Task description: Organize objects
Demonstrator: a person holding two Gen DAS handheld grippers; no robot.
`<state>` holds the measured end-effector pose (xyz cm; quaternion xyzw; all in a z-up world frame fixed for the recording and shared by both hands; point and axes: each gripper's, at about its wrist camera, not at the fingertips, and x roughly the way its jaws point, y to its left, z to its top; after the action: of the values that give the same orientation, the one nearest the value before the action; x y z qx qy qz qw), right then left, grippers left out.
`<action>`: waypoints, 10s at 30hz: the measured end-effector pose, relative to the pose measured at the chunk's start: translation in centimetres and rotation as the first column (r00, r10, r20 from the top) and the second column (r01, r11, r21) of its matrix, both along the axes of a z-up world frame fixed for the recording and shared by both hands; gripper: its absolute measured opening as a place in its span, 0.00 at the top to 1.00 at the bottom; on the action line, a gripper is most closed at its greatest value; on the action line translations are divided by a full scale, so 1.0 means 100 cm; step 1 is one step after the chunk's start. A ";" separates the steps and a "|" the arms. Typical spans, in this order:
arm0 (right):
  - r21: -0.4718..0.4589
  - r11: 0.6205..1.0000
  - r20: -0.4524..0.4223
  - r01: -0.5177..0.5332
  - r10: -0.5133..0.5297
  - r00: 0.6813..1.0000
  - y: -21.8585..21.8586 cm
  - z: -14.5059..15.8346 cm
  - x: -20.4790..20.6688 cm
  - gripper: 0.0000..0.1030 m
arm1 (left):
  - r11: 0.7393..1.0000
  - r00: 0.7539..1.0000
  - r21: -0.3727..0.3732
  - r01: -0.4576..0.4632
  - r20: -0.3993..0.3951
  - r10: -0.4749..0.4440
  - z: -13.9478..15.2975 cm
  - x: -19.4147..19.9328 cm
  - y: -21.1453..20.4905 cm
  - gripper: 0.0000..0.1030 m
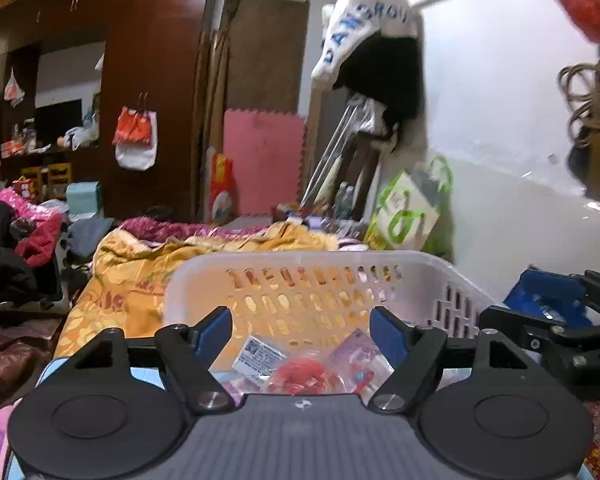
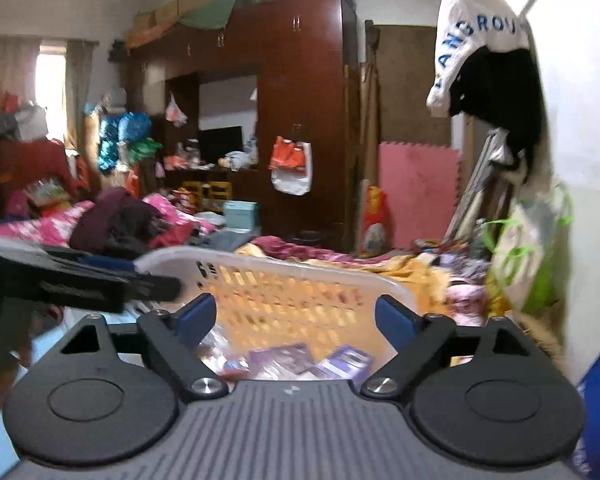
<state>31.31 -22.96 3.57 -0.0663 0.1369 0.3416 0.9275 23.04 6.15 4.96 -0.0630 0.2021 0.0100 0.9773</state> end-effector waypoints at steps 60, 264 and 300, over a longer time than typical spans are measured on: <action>-0.077 0.965 -0.023 -0.251 0.250 0.968 0.023 -0.062 -0.145 0.71 | 0.993 0.965 0.067 -0.094 -0.238 0.107 -0.095 -0.068 0.047 0.23; 0.185 0.970 0.017 -0.160 0.159 0.987 -0.027 -0.101 -0.117 0.43 | 0.996 0.994 -0.043 0.079 0.077 -0.075 -0.085 -0.104 -0.002 0.54; -0.008 0.999 0.106 -0.053 0.054 0.993 0.027 0.013 -0.025 0.07 | 0.996 0.995 -0.047 -0.070 0.072 0.074 0.014 -0.008 0.014 0.11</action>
<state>28.85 -20.29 4.86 -0.0903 0.0863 0.3621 0.9237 22.27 7.50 6.32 -0.0924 0.1639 0.0384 0.9814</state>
